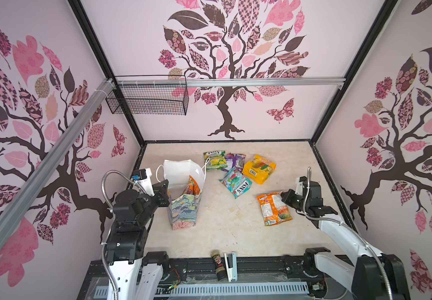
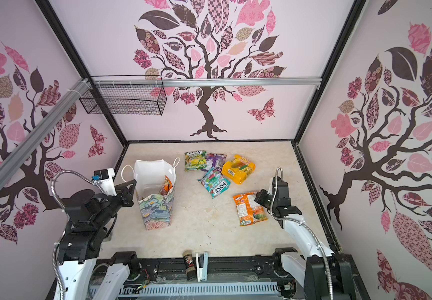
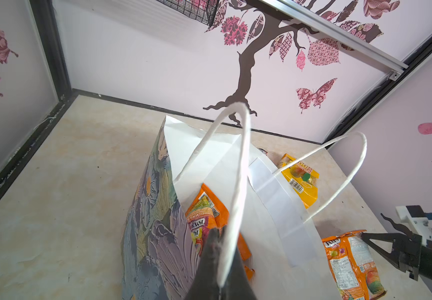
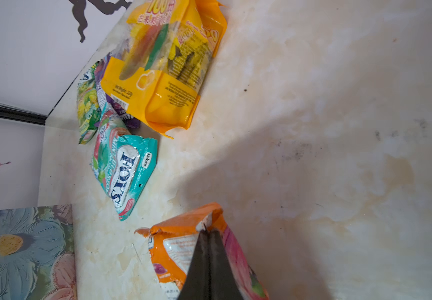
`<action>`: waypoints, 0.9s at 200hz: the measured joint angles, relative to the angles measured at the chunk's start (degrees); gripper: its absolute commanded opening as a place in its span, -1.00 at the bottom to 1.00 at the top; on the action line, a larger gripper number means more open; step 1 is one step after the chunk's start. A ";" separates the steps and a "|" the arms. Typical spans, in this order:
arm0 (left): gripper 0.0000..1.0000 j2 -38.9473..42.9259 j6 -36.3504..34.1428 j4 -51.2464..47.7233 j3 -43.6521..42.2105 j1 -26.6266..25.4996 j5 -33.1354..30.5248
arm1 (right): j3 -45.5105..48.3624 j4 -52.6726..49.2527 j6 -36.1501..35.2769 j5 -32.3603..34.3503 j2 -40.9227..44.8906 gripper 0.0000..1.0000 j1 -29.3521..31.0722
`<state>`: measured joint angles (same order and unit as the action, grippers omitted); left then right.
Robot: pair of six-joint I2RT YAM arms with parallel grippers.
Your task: Place the snacks into the paper bag
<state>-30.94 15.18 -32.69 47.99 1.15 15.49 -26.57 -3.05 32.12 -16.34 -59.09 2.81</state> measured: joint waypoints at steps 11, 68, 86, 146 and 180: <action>-1.00 0.13 0.02 0.00 -0.04 0.00 0.00 | -0.04 0.00 0.24 -0.70 0.37 -1.00 0.00; -1.00 0.09 0.02 0.02 -0.04 0.00 0.26 | -0.07 -0.04 1.09 -4.13 1.05 -1.00 0.00; -1.00 0.09 0.02 0.04 -0.04 0.00 0.42 | -0.11 -0.20 1.09 -5.03 2.43 -1.00 0.00; -1.00 0.15 0.22 0.02 -0.13 0.00 0.46 | -2.05 -1.97 0.74 -7.65 6.29 -1.00 0.00; -1.00 0.13 0.26 0.04 -0.13 0.00 0.46 | -2.97 -2.97 0.66 -9.38 8.13 -1.00 0.00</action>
<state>-30.81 15.44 -32.64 47.86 1.15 15.94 -29.54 -6.02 32.77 -25.71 -50.96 2.81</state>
